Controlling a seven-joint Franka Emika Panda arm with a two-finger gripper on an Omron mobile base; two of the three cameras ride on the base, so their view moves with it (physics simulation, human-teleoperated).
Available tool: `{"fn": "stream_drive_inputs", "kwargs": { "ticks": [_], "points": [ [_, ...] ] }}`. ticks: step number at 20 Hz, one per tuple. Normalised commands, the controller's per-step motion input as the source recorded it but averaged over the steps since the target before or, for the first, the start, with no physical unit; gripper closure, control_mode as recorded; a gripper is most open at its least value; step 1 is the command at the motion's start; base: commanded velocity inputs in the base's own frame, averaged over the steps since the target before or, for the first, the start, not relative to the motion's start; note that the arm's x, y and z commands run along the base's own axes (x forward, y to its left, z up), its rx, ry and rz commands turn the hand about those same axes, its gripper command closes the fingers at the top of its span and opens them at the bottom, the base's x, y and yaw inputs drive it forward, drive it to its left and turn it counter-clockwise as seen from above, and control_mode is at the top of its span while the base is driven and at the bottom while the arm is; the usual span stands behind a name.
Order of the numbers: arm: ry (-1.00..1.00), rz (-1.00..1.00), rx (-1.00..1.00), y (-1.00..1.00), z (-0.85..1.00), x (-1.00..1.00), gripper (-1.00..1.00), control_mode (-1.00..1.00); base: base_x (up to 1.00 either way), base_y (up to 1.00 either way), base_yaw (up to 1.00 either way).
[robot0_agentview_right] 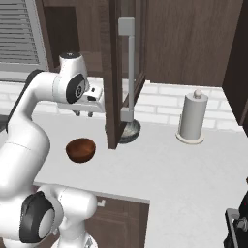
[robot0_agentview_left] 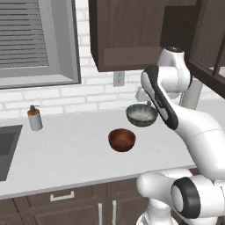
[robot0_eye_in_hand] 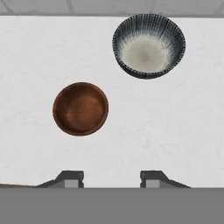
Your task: Pick up the bowls on the counter and stack them on top of one another in the open cabinet. Place the smaller bowl on top of the larger bowl.
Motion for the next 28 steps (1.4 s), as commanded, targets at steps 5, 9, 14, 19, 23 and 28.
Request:
{"fn": "stream_drive_inputs", "kwargs": {
  "ticks": [5,9,14,19,23,28],
  "points": [
    [0.0,0.02,-0.04,0.19,-0.06,-0.15,-1.0,-1.0,0.0,0.0,0.0],
    [0.09,0.04,-0.09,0.63,-0.29,-0.01,-1.0,-1.0,0.0,0.0,0.0],
    [0.25,0.0,-0.03,0.26,-0.9,0.25,-1.0,-1.0,0.0,0.0,0.0],
    [0.03,-0.02,0.0,0.0,-0.92,0.68,-1.0,-1.0,0.0,0.0,0.0],
    [0.06,-0.19,0.01,-0.04,-0.45,0.75,-1.0,-1.0,0.0,0.0,0.0],
    [0.02,-0.12,0.08,0.0,-0.66,0.52,-1.0,-1.0,0.0,0.0,0.0]
  ]
}}
